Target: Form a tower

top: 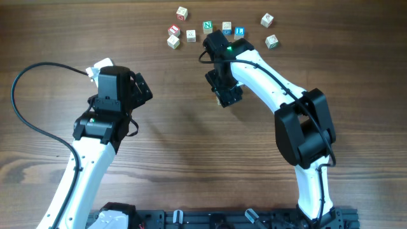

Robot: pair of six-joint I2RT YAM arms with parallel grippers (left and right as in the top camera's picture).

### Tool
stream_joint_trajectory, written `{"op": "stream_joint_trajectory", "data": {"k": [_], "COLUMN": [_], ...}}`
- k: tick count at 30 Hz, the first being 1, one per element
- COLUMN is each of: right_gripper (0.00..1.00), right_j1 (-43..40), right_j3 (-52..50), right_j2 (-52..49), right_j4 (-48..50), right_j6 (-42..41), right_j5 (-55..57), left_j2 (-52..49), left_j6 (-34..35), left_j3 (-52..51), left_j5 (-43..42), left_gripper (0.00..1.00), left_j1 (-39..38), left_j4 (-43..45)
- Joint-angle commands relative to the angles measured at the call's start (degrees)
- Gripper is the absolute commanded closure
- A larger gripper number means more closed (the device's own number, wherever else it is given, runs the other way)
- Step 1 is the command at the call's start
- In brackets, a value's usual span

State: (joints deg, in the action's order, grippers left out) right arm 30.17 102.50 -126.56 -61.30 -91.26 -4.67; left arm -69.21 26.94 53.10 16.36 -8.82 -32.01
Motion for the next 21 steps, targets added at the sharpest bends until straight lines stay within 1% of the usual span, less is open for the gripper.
{"op": "stream_joint_trajectory", "data": {"k": [1, 5, 6, 8, 11, 18, 21], "right_gripper": [0.3, 0.33, 0.32, 0.25, 0.22, 0.23, 0.28], "right_j1": [-0.24, -0.24, -0.24, -0.24, -0.24, -0.24, -0.24], "right_j3": [-0.26, -0.26, -0.26, -0.26, -0.59, -0.9, -0.9], "right_j2": [-1.49, -1.49, -1.49, -1.49, -1.51, -2.91, -2.91], "right_j4": [-0.72, -0.7, -0.68, -0.68, 0.42, 0.66, 0.59], "right_j6": [-0.26, -0.26, -0.26, -0.26, -0.26, -0.24, -0.26], "right_j5": [0.17, 0.2, 0.22, 0.42, 0.42, 0.17, 0.15], "left_j2": [0.42, 0.42, 0.42, 0.42, 0.42, 0.42, 0.42], "left_j6": [0.74, 0.74, 0.74, 0.74, 0.74, 0.74, 0.74], "left_j3": [0.28, 0.26, 0.26, 0.26, 0.26, 0.26, 0.26], "left_j5": [-0.31, -0.33, -0.31, -0.31, -0.31, -0.31, -0.31], "left_gripper": [0.0, 0.0, 0.0, 0.0, 0.0, 0.0, 0.0], "left_j1": [0.42, 0.42, 0.42, 0.42, 0.42, 0.42, 0.42], "left_j4": [0.0, 0.0, 0.0, 0.0, 0.0, 0.0, 0.0]}}
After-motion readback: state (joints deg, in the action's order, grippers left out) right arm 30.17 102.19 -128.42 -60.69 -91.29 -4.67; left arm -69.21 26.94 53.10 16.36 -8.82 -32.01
